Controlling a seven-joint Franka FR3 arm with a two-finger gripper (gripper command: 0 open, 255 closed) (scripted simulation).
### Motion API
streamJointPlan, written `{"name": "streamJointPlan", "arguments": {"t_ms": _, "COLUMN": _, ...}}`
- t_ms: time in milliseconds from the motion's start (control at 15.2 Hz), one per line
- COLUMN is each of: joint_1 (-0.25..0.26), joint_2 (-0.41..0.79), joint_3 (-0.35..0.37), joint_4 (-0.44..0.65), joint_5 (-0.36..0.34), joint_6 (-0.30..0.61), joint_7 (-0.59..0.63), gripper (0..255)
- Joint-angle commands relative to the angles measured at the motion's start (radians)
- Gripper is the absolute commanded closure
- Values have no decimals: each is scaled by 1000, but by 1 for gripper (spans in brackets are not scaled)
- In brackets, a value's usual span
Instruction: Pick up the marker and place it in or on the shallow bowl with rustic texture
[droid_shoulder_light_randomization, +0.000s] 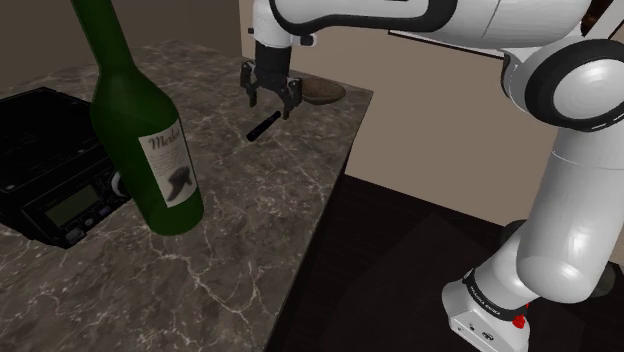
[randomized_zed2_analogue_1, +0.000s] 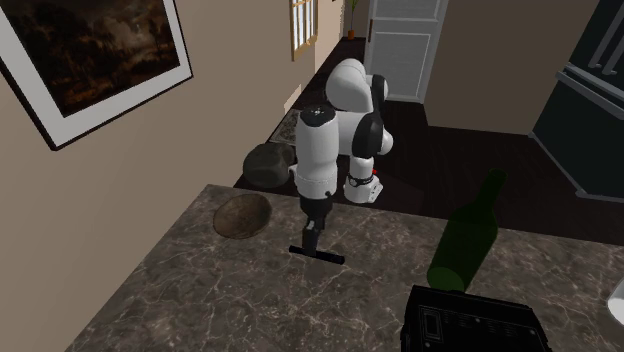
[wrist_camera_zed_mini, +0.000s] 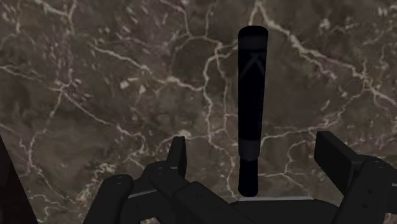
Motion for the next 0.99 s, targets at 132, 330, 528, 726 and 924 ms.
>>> {"name": "streamJointPlan", "arguments": {"t_ms": 132, "joint_1": 5, "joint_2": 27, "joint_3": -7, "joint_4": -8, "joint_5": -12, "joint_6": 35, "joint_7": 15, "gripper": 0}}
{"name": "streamJointPlan", "arguments": {"t_ms": 330, "joint_1": 2, "joint_2": 27, "joint_3": -8, "joint_4": -48, "joint_5": -12, "joint_6": 75, "joint_7": 17, "gripper": 0}}
{"name": "streamJointPlan", "arguments": {"t_ms": 528, "joint_1": 1, "joint_2": 28, "joint_3": -8, "joint_4": -56, "joint_5": -13, "joint_6": 83, "joint_7": 18, "gripper": 0}}
{"name": "streamJointPlan", "arguments": {"t_ms": 726, "joint_1": 1, "joint_2": 28, "joint_3": -8, "joint_4": -56, "joint_5": -13, "joint_6": 83, "joint_7": 18, "gripper": 0}}
{"name": "streamJointPlan", "arguments": {"t_ms": 924, "joint_1": 1, "joint_2": 28, "joint_3": -8, "joint_4": -56, "joint_5": -13, "joint_6": 83, "joint_7": 18, "gripper": 255}}
